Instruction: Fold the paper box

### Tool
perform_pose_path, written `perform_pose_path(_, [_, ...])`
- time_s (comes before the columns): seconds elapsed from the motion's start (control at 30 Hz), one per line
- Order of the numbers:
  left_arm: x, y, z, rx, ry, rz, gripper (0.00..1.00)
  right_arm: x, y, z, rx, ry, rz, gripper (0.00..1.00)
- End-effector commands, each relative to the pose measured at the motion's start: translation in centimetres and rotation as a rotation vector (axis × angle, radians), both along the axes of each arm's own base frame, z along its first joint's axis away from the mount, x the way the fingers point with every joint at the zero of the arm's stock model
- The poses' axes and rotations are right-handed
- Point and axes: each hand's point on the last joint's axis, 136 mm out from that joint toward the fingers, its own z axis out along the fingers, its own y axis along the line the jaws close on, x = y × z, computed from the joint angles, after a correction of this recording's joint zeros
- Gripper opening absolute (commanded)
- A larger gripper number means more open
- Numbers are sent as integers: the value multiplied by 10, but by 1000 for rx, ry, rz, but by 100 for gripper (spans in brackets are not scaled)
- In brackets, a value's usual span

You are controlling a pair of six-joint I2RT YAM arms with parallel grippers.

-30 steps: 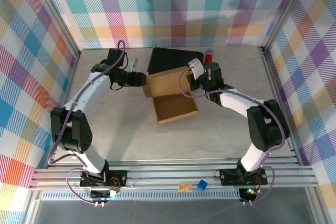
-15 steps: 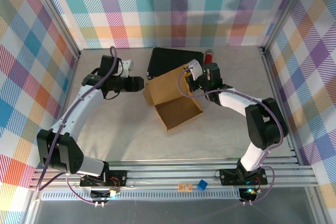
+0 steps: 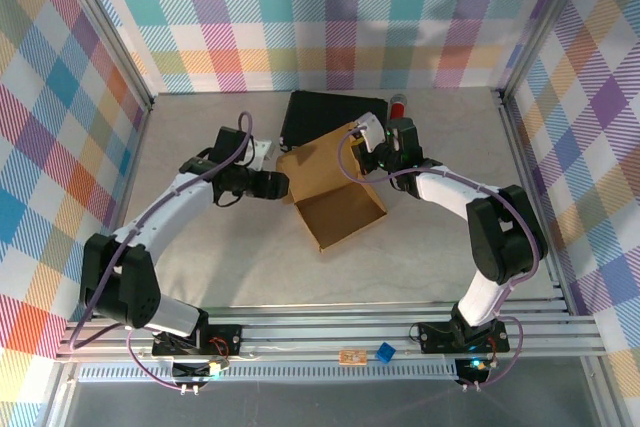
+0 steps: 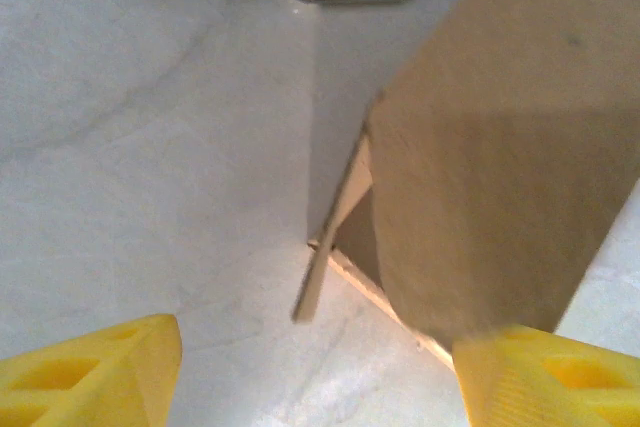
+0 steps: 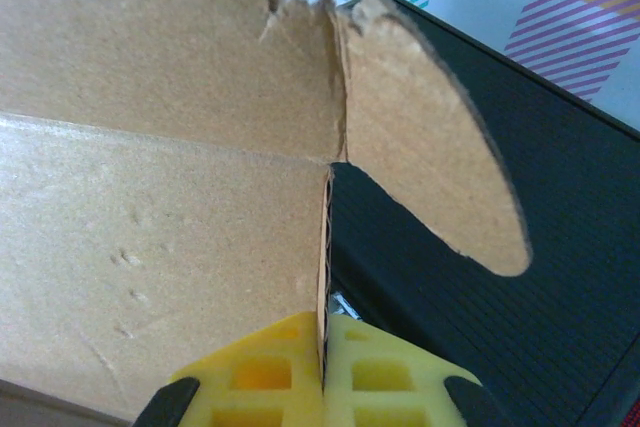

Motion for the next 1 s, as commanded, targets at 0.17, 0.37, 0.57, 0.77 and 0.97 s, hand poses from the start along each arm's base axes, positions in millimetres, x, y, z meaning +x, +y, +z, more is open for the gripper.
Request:
perform_pose_path(0.17, [36,-19,-2,12,-18,55,51,2,2,10,14,-11,9,0])
perform_pose_path(0.37, [46,-18,-1,-1,-11,174,24,4,-1,15,34,-6,-32,0])
perform_pose_path(0.57, [51,-25,-4,61,-1,246,9,2,0,20,68,6,-87,0])
perform_pose_path(0.77, [65,-23,-1,175,-22,366,0,-4,9,25,116,28,-176,0])
perform_pose_path(0.97, [75,-10,3,315,-52,453,2,-5,7,28,180,49,-309,0])
